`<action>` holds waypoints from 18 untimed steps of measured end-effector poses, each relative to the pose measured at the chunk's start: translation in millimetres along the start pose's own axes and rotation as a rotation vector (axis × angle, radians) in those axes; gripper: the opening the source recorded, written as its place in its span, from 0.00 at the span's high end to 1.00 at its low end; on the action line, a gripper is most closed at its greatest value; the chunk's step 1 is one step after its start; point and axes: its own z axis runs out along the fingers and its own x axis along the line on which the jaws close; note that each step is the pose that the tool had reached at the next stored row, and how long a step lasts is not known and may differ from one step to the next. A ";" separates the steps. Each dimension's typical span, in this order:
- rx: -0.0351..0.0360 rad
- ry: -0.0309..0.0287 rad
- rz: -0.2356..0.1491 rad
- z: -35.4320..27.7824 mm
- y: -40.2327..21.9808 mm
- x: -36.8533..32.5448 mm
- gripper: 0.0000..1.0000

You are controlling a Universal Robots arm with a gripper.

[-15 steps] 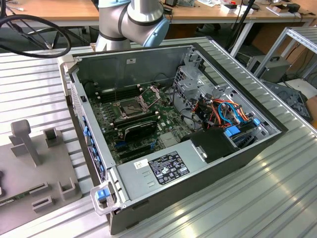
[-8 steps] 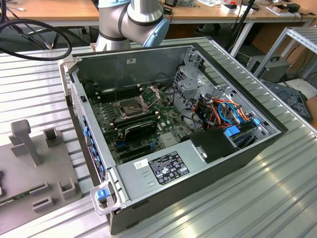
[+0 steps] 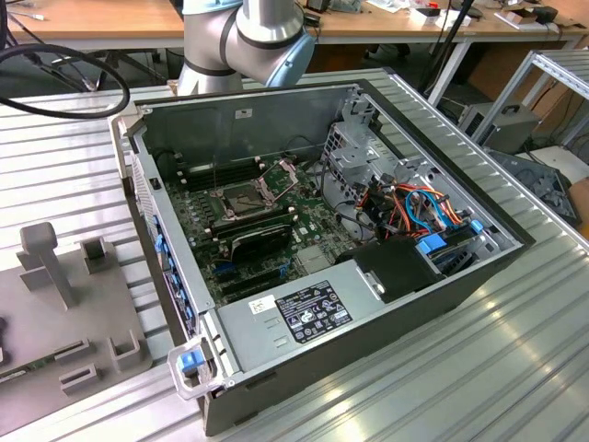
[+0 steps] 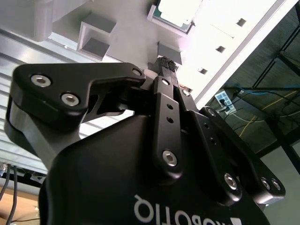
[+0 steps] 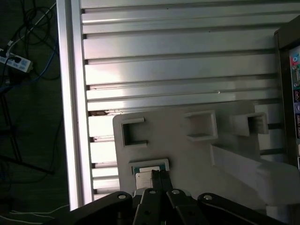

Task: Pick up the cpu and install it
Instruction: 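Reach for the cpu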

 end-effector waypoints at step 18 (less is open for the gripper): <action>-0.0001 -0.0001 0.000 5.1 -0.8 4.5 0.89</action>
